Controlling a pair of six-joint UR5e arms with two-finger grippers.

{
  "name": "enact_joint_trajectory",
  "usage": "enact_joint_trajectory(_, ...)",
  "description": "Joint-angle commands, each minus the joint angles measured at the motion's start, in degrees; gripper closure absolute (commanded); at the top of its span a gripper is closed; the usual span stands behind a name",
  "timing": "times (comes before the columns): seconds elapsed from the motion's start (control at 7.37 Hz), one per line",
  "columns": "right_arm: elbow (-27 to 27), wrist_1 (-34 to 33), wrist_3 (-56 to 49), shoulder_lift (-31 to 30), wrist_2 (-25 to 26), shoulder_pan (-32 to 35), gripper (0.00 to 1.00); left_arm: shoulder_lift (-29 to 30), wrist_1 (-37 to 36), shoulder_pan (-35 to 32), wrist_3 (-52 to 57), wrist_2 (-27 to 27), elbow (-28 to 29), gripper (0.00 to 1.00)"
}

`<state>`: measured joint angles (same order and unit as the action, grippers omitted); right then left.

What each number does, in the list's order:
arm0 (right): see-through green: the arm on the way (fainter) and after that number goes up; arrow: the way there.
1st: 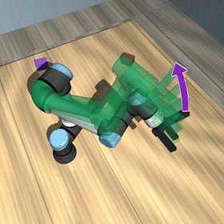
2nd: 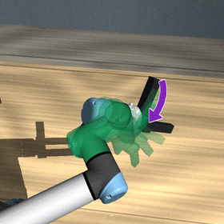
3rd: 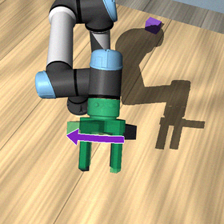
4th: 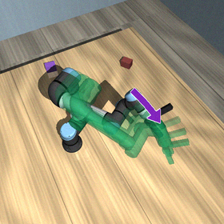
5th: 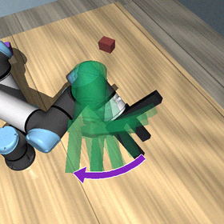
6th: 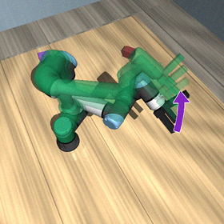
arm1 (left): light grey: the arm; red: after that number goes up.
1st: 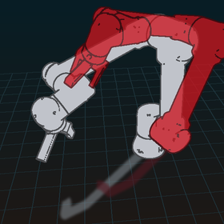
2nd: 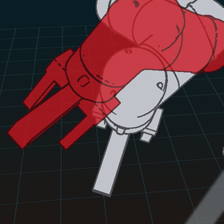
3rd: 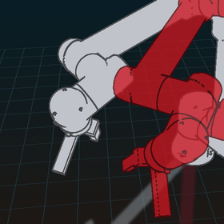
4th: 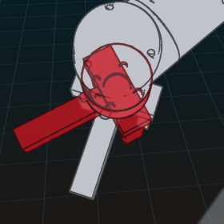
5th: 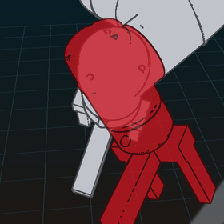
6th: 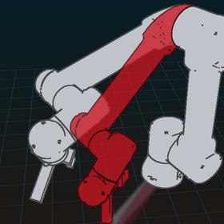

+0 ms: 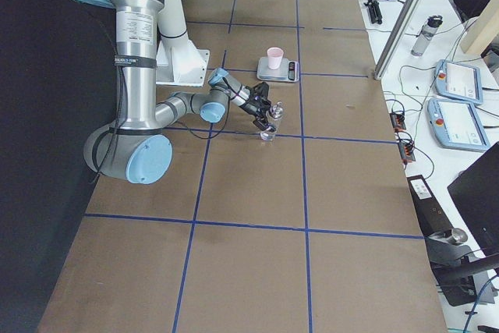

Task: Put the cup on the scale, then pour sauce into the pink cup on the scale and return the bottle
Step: 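Open the right gripper and release the bottle's neck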

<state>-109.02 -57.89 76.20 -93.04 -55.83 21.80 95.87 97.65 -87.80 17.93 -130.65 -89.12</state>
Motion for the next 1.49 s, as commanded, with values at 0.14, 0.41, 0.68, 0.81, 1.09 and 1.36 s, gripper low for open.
enact_joint_trajectory(0.14,-2.76,0.05,0.61,-3.71,-0.07,-0.52,0.00,0.02,-0.09,0.00,0.00,-0.05,-0.09,0.00)
enact_joint_trajectory(0.41,-3.47,0.05,1.83,-4.25,0.02,-1.84,0.00,-0.07,-0.09,0.00,0.00,-0.05,-0.09,0.00)
enact_joint_trajectory(0.68,-4.96,-0.03,2.54,-4.52,0.02,-3.59,0.00,-0.07,-0.09,0.00,0.00,-0.05,-0.09,0.00)
enact_joint_trajectory(0.81,-5.93,0.05,2.81,-6.00,0.02,-4.91,0.00,-0.07,-0.09,0.00,0.00,-0.05,-0.09,0.00)
enact_joint_trajectory(1.09,-12.14,0.05,2.81,-13.00,-1.64,-7.72,0.00,-0.07,-0.09,0.00,0.00,-0.05,-0.09,0.00)
enact_joint_trajectory(1.36,-23.37,-0.12,2.81,-21.09,-11.01,-7.21,0.00,-0.07,-0.09,0.00,0.09,0.04,-0.09,0.00)
